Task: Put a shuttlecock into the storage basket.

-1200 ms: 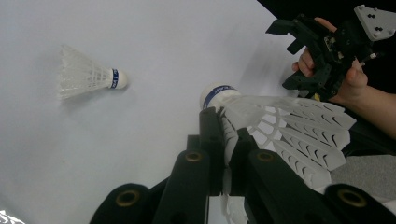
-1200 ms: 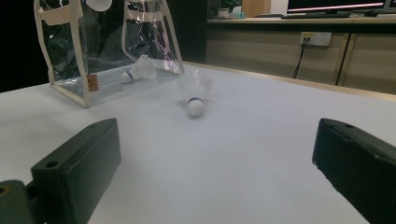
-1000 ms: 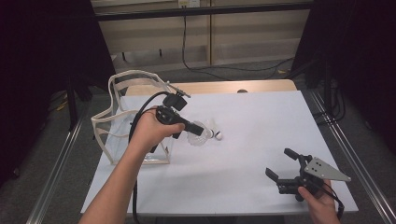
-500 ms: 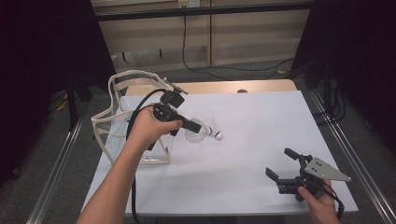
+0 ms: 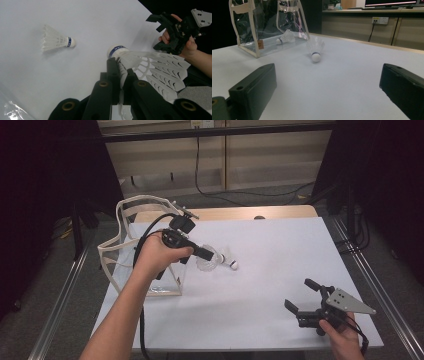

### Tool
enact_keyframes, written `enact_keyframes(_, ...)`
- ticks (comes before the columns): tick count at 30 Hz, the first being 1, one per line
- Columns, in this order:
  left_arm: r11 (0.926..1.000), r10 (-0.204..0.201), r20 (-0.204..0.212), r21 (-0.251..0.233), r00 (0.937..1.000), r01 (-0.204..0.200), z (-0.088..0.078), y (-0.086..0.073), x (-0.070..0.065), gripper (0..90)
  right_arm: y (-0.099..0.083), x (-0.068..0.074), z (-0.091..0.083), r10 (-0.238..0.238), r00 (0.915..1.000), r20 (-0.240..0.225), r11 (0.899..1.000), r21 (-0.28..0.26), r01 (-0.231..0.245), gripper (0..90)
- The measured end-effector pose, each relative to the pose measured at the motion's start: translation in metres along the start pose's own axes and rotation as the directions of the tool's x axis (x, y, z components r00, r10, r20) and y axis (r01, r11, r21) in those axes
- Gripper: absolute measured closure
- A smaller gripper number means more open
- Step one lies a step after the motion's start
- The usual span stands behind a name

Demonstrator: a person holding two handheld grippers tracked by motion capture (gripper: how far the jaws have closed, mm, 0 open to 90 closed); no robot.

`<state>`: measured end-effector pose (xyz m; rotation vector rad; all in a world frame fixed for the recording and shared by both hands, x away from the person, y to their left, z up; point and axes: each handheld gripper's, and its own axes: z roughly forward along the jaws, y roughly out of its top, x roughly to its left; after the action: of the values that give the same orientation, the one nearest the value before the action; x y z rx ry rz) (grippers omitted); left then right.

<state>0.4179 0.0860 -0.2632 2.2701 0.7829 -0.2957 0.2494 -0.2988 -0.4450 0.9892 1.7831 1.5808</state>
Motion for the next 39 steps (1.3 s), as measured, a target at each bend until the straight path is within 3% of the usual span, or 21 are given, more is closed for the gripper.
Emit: enact_keyframes(39, 0.999, -0.042, -0.045, -0.016, 0.9981, 0.041, -0.023, 0.007, 0.007, 89.1, 0.0, 0.0, 0.0, -0.001, 1.0, -0.001, 1.0, 0.0, 0.001, 0.4)
